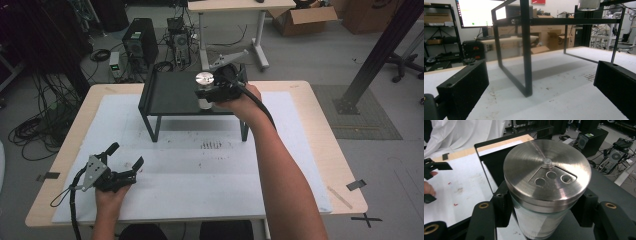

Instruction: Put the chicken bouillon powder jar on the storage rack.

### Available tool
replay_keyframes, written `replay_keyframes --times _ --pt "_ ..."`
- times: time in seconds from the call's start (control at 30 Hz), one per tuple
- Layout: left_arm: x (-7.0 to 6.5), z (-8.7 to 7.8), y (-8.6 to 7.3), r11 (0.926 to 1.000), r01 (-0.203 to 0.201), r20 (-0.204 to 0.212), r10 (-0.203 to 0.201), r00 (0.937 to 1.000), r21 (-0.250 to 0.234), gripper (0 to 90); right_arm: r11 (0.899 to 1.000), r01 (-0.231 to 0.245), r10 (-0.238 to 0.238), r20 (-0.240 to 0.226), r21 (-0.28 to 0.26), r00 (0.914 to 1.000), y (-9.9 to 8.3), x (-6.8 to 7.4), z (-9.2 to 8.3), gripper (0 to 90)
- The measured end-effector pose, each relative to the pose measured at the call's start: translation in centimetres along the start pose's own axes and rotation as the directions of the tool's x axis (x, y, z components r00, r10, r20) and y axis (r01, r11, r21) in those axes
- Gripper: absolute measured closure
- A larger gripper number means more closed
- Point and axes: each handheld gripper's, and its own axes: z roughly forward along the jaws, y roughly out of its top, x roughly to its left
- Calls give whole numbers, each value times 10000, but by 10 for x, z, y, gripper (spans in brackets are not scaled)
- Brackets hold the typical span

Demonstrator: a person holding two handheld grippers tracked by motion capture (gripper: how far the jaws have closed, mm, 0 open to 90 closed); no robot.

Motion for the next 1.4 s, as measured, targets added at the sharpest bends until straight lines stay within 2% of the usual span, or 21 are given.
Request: replay_keyframes --times 0.47,0.67,0.97,1.17,1.4 --pt "0 0 0 10000 -12 6 12 10000 5 2 9990 -420 414 409 138 9983 -2 -9 12 430" --pt "0 0 0 10000 -2 8 2 10000 23 2 9991 -401 391 539 171 9978 -3 -10 15 430" --pt "0 0 0 10000 -5 21 5 10000 8 2 9978 -513 489 558 416 9972 -6 -12 20 430" --pt "0 0 0 10000 2 18 -2 10000 5 2 9962 -824 808 490 298 9955 -9 -15 20 430" --pt "0 0 0 10000 16 20 -16 10000 13 2 9961 -840 828 440 281 9956 -9 -16 20 429"
